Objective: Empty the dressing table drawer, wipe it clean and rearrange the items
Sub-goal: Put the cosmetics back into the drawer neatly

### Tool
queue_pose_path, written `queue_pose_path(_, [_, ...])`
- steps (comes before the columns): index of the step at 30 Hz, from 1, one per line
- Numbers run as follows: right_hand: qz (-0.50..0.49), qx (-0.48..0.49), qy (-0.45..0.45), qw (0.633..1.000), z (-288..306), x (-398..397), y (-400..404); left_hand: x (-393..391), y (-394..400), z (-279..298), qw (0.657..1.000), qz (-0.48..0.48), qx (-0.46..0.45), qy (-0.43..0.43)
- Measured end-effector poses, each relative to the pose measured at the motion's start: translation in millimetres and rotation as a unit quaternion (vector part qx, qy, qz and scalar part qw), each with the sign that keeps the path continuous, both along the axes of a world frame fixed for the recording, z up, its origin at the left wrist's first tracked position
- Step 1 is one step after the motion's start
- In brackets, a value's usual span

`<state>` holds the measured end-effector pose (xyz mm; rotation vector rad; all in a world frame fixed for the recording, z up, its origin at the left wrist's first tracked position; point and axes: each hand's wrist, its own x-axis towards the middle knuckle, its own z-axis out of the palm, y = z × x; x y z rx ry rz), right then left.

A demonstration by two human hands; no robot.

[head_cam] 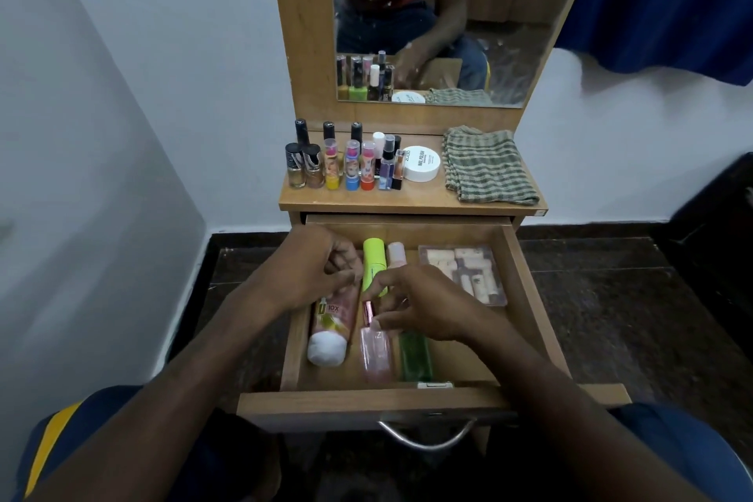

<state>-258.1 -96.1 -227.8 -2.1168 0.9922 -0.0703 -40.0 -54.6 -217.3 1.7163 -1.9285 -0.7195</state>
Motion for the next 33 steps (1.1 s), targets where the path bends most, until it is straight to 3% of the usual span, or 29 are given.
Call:
queue_pose_path(7, [0.014,-0.103,0.065,0.992,3,8,8,-4,1,-8,0.996,-0.060,0.025,-0.060])
queue_pose_path(11, [0.017,-0.129,0.078,0.988,12,0,2,-11,3,-10,0.996,-0.065,0.048,-0.048])
queue_pose_path(14, [-0.008,-0.124,0.133,0.983,21,-22,-5,-14,5,-12,0.992,-0.072,0.071,-0.077])
queue_pose_path(17, [0.001,-0.046,0.211,0.977,18,-37,-4,-19,8,-14,0.988,-0.079,0.112,-0.069])
queue_pose_path(19, [0.036,-0.005,0.215,0.976,13,-36,3,-25,10,-13,0.980,-0.089,0.114,-0.133])
queue_pose_path(22, [0.048,-0.020,0.198,0.979,8,-27,11,-27,12,-11,0.970,-0.094,0.113,-0.192])
queue_pose_path(29, [0.036,-0.008,0.199,0.979,8,-17,18,-26,13,-16,0.975,-0.083,0.148,-0.145])
queue_pose_path(33, [0.033,-0.023,0.196,0.980,12,-19,14,-20,9,-13,0.978,-0.110,0.115,-0.133])
